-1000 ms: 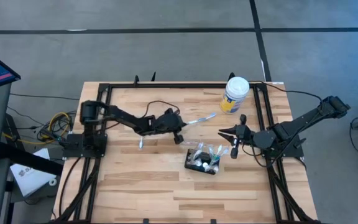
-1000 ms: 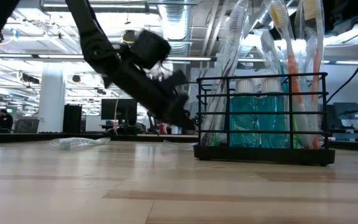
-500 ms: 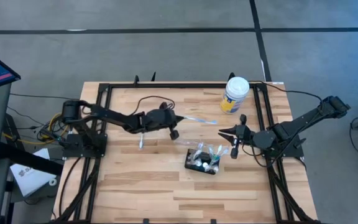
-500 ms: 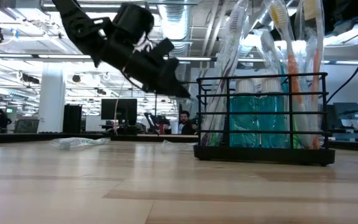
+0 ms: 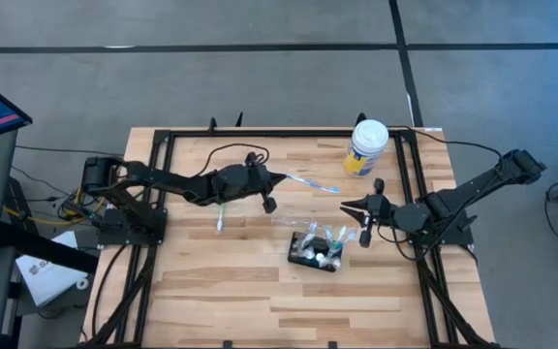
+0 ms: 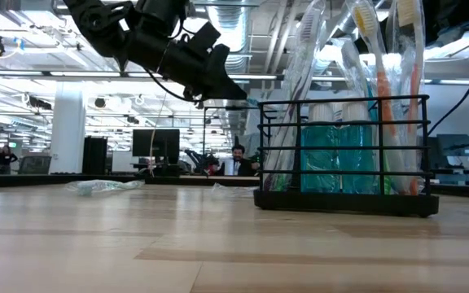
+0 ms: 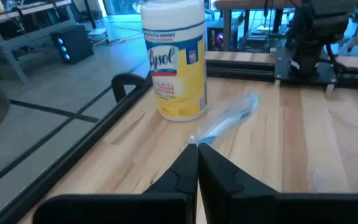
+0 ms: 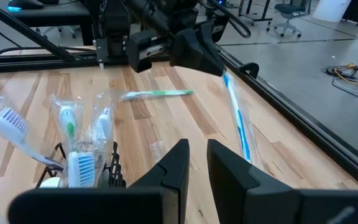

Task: Pick & Place toothbrushing station
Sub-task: Put the blue toothbrush into the mesh organizer

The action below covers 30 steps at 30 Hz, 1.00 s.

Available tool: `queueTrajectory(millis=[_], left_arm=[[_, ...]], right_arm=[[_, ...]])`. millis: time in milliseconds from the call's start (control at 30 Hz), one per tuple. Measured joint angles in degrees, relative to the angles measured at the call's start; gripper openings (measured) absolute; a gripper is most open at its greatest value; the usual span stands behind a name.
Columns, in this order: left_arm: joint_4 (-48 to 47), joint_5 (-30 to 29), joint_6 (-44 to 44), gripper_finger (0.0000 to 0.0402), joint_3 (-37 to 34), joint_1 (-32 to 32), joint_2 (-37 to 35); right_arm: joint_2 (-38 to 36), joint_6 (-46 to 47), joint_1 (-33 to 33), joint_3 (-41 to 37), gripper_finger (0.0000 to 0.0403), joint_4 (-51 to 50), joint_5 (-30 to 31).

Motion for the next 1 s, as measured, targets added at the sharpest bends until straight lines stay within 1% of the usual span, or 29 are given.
queueTrajectory(millis=[300,467,700,933,1000], left_arm=[[4.0,-0.23,1.12,0.0,-0.02,0.0,-0.85],[4.2,-1.27,1.5,0.0,0.0,0.07,-4.34],[4.61,-1.22,1.69,0.0,0.02,0.04,-10.03],[6.25,-0.24,1.69,0.0,0.02,0.04,-12.44],[7.5,1.17,1.67,0.0,0.02,0.04,-12.98]], right_arm=[[0.02,0.0,0.0,0.0,0.0049,-0.03,0.0],[0.0,0.0,0.0,0.0,0.0049,0.0,0.0],[0.02,0.0,0.0,0.0,0.0049,0.41,0.0],[0.0,-0.02,-0.02,0.0,0.0049,1.33,0.0],[0.01,-0.04,-0.16,0.0,0.0049,1.64,0.01]])
